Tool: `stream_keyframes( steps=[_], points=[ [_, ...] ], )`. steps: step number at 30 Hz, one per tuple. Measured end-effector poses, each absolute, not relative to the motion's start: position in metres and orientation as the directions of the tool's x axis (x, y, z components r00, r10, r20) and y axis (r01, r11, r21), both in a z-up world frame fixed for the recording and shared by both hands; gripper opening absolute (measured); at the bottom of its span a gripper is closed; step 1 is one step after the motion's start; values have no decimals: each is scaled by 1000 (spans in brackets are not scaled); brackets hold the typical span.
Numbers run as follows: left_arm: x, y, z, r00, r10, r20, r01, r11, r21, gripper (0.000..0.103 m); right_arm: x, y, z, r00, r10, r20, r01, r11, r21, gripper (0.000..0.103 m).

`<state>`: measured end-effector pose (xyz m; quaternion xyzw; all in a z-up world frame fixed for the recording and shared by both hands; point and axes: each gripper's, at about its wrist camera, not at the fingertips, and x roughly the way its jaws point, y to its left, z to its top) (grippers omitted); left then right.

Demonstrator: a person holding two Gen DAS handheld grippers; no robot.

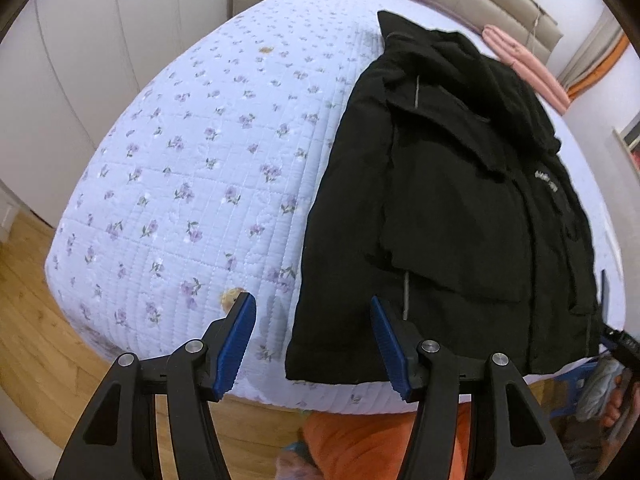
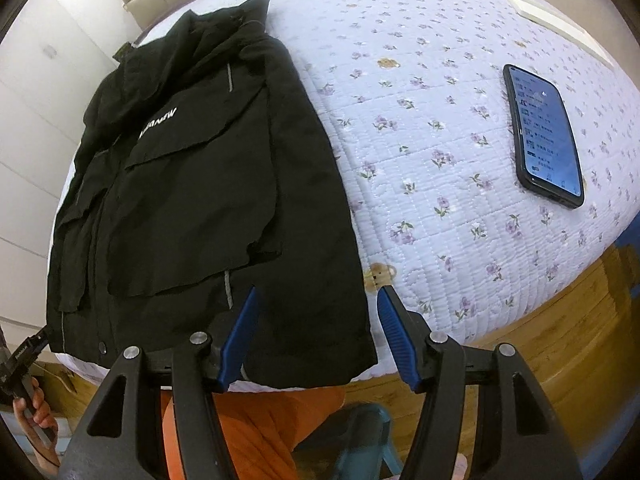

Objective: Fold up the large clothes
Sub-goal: 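Move both open grippers down to the jacket hem, then grasp the jacket hem with both grippers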

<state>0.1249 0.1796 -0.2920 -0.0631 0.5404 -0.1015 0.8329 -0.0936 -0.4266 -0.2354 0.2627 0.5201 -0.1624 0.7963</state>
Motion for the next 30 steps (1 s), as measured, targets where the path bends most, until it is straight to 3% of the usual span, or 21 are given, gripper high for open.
stream_keyframes(
  steps=[11,18,22,28,29,30],
  points=[
    [141,206,-298,394,-373,-840,31,919,-393,61,-81,-428,-253,402,37,-915,512,819,258,65],
    [141,189,-325,268,-455,-849,93,890,-447,61,-80,-425,-269,387,70,-919,516,810,279,69],
    [137,174,-328,278,-426,-861,129,905,-406,71,-79,-414,-269,366,59,-929,495,833,248,71],
    [128,150,-325,301,-335,-893,196,938,-286,71,-87,-405,-276,353,85,-932,509,818,268,72],
    [126,148,-325,307,-317,-897,203,943,-264,67,-89,-404,-276,362,86,-928,511,815,275,70],
    [124,147,-323,318,-300,-899,206,948,-243,63,-89,-403,-274,367,91,-926,511,812,282,58]
  ],
)
